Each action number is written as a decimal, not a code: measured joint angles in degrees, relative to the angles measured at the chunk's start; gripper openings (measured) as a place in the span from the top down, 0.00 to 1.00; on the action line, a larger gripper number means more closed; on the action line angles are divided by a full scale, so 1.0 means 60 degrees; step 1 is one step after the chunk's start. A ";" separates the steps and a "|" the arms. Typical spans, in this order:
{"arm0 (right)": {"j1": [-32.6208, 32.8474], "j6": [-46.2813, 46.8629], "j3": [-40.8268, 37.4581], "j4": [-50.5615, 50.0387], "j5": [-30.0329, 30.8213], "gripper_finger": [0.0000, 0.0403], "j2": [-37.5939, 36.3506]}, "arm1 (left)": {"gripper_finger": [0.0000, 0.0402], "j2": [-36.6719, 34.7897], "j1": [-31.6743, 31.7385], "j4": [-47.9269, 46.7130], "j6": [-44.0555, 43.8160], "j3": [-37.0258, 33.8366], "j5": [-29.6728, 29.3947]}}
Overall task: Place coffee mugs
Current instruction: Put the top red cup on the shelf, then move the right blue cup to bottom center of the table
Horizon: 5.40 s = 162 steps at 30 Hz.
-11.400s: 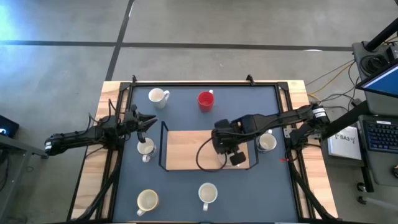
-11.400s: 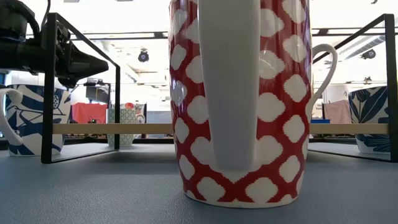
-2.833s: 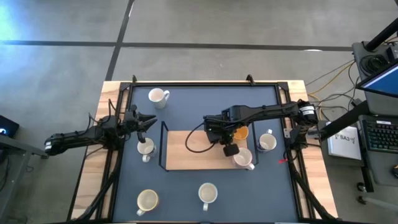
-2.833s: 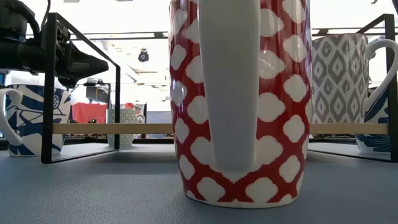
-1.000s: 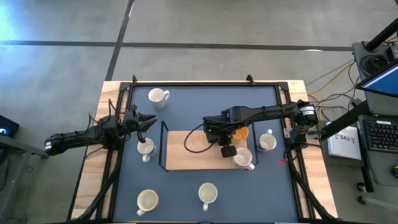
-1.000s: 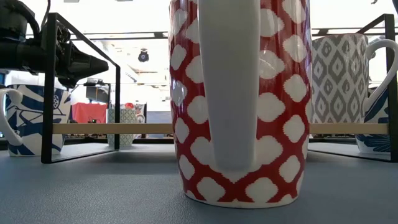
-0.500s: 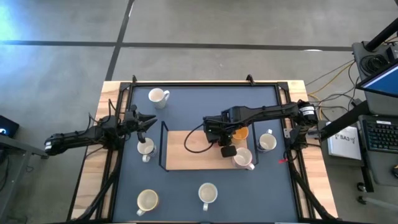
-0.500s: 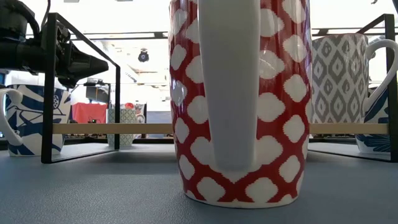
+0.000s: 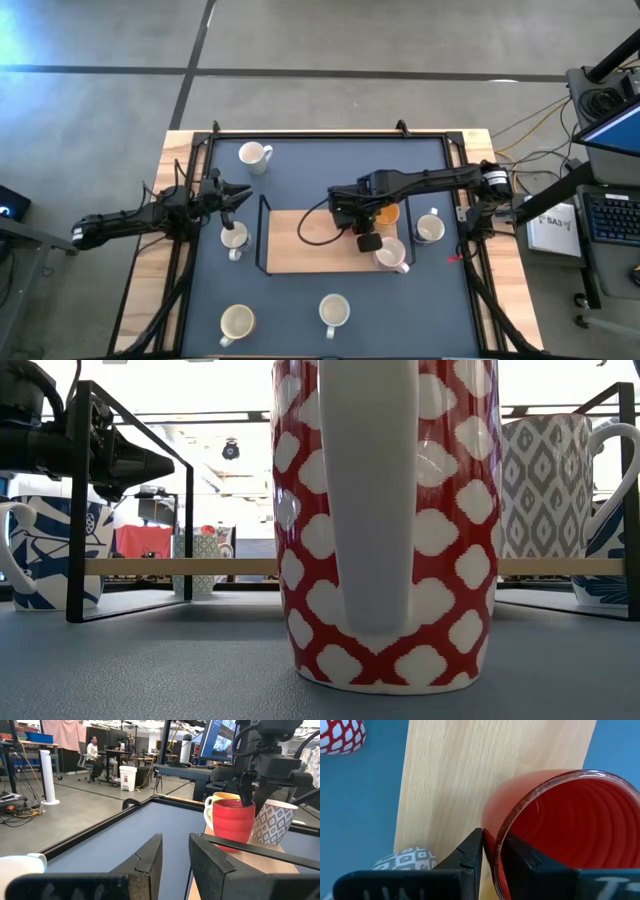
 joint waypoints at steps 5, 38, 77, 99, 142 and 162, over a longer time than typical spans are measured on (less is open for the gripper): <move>0.0002 0.0002 0.0000 -0.0173 -0.0004 0.87 -0.0041 | 0.81 0.0000 -0.0001 0.0001 0.0000 0.0000 0.0000; 0.0004 0.0765 0.0000 -0.0473 -0.0018 0.87 -0.1279 | 0.81 0.0000 0.0001 0.0001 0.0001 0.0000 0.0000; 0.2058 0.5013 -0.0101 -0.4188 -0.0347 0.71 -0.3275 | 0.81 0.0000 0.0003 0.0001 0.0002 0.0000 0.0000; 0.2962 0.6350 -0.3555 -0.3281 -0.0004 0.73 -0.4777 | 0.81 0.0000 0.0001 0.0001 0.0000 0.0000 0.0000; 0.2950 0.5186 -0.7173 -0.0381 0.1489 0.96 -0.5873 | 0.81 0.0000 0.0000 0.0001 0.0001 0.0000 0.0000; 0.3185 0.8009 -0.6852 -0.0403 0.0208 0.97 -0.5869 | 0.81 0.0000 -0.0001 0.0001 0.0002 0.0000 0.0000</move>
